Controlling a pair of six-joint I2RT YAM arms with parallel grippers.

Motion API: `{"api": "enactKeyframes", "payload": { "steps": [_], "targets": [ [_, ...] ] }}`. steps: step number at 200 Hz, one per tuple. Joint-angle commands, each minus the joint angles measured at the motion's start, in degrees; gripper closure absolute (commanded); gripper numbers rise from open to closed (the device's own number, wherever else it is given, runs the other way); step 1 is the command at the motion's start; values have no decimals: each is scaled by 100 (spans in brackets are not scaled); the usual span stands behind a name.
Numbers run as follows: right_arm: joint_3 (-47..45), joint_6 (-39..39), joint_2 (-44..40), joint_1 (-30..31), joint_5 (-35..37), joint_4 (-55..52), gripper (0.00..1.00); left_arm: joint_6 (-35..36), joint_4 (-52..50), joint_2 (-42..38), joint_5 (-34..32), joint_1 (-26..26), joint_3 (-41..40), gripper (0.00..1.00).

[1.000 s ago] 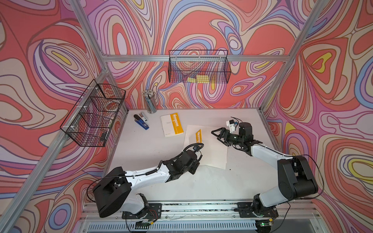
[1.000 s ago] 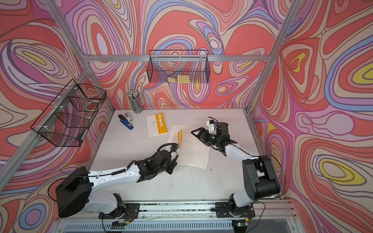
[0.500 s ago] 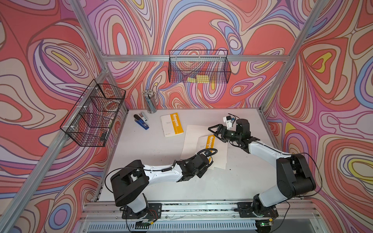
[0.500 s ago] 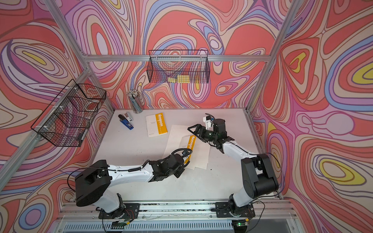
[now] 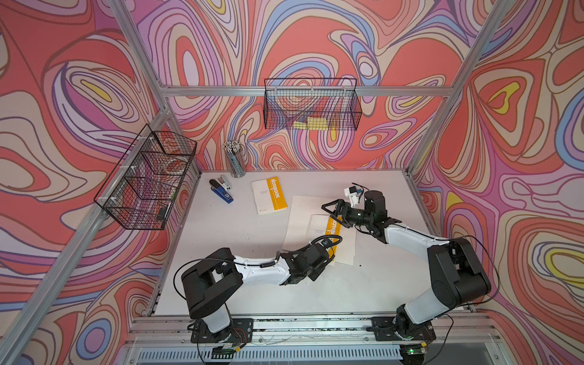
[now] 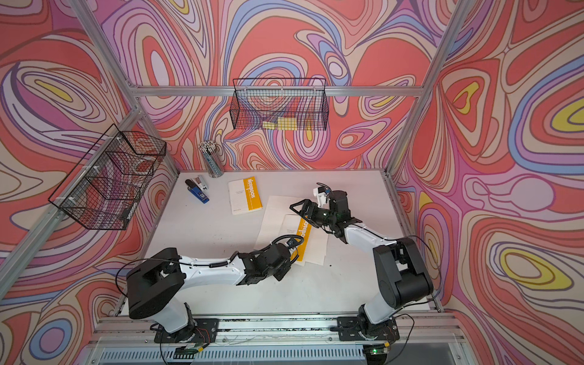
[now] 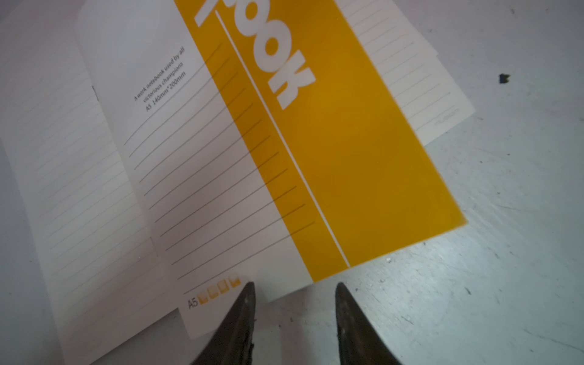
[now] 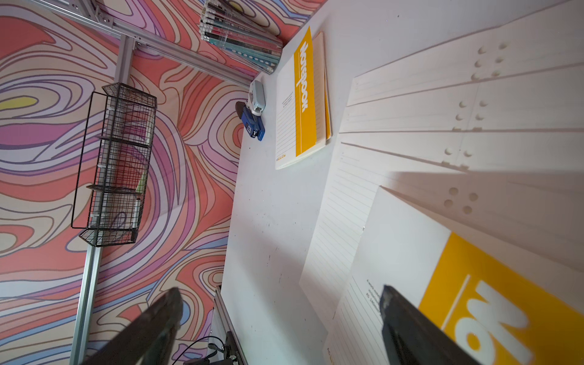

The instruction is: Close the notebook

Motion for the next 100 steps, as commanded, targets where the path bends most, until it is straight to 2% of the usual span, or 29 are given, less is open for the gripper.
{"api": "enactKeyframes", "payload": {
  "steps": [1,66,100],
  "targets": [
    [-173,70,117,112,119,202,2,-39,57,110,60,-47,188,58],
    [-798,59,120,236,267,226,2,-68,148,7,81,-43,163,57],
    [-1048,31,154,233,332,327,2,66,25,-352,140,-14,128,55]
  ]
}}
